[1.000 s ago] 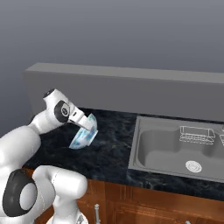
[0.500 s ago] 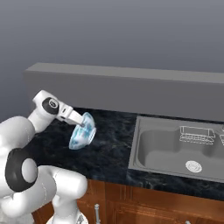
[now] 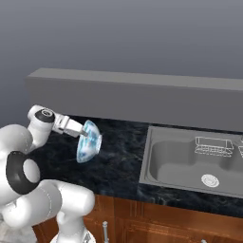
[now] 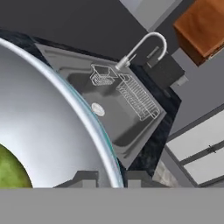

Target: Dump the broccoli and mango from the bowl so the bowl can be washed. Place the bowl in the sink after clearing the leftovers.

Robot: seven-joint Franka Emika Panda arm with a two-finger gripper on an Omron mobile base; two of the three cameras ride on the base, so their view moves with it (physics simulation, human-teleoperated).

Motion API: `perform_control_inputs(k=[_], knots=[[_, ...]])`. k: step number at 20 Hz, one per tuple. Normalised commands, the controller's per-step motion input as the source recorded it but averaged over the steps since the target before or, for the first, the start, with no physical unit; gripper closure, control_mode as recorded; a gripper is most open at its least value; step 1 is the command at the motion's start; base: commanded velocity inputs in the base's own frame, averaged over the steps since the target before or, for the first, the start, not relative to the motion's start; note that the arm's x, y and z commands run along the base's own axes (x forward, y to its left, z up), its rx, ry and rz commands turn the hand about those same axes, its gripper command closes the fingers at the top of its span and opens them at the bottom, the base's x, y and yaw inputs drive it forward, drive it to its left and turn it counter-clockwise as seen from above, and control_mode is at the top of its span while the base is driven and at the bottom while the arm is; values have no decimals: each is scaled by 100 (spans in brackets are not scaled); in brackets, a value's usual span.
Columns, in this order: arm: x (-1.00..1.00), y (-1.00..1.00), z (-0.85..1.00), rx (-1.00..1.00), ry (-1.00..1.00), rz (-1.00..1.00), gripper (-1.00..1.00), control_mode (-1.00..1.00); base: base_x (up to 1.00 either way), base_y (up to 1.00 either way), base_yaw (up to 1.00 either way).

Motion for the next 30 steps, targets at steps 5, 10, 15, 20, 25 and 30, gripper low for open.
perform_control_inputs(k=[5,10,15,20,25,30], knots=[[-1,-1,6,-11,5,-8,100,-100,0,0,0],[0,-2,14,-15,5,-12,100,-100,0,0,0],[1,6,1,-19,3,-4,100,-100,0,0,0],[-5,0,-6,-22,0,-1,100,-100,0,0,0],[-25,0,1,-29,-10,-7,100,-100,0,0,0],[-9,0,0,-9,-3,-3,100,-100,0,0,0]])
